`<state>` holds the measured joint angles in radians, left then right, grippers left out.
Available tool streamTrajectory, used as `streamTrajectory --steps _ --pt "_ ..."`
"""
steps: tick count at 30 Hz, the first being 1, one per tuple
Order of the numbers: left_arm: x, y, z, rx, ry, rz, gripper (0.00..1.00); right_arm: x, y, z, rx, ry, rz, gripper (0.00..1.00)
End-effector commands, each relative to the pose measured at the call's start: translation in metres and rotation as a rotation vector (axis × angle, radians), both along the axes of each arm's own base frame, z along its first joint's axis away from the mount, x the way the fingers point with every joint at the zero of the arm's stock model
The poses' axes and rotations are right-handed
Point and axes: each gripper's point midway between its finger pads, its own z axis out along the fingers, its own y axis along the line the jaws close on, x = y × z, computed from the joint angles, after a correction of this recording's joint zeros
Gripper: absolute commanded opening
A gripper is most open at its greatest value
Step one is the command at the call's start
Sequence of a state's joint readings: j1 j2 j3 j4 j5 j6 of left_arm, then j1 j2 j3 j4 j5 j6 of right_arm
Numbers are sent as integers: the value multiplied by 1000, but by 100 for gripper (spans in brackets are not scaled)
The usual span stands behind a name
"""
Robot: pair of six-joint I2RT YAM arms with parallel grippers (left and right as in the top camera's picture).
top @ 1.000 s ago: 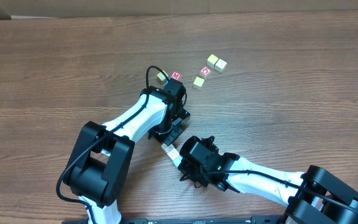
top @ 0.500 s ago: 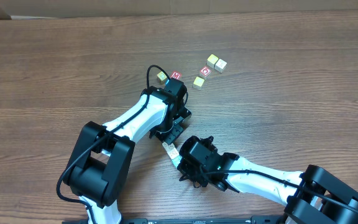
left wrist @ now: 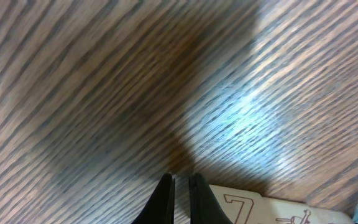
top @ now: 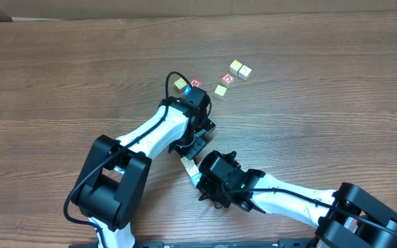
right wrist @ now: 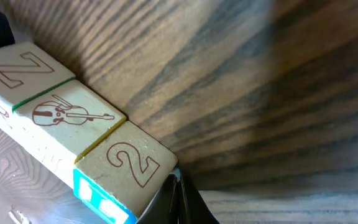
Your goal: Flip 5 blocks
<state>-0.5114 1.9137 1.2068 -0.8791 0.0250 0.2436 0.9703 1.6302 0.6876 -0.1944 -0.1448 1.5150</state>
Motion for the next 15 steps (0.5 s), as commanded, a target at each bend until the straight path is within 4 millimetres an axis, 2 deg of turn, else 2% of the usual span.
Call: streamTrajectory --steps 1,15 --pt "-4 -8 -2 -11 13 -33 4 1 6 2 14 -1 0 4" --pt "-5 -13 -2 -15 7 -37 4 3 12 6 44 3 -14 4"
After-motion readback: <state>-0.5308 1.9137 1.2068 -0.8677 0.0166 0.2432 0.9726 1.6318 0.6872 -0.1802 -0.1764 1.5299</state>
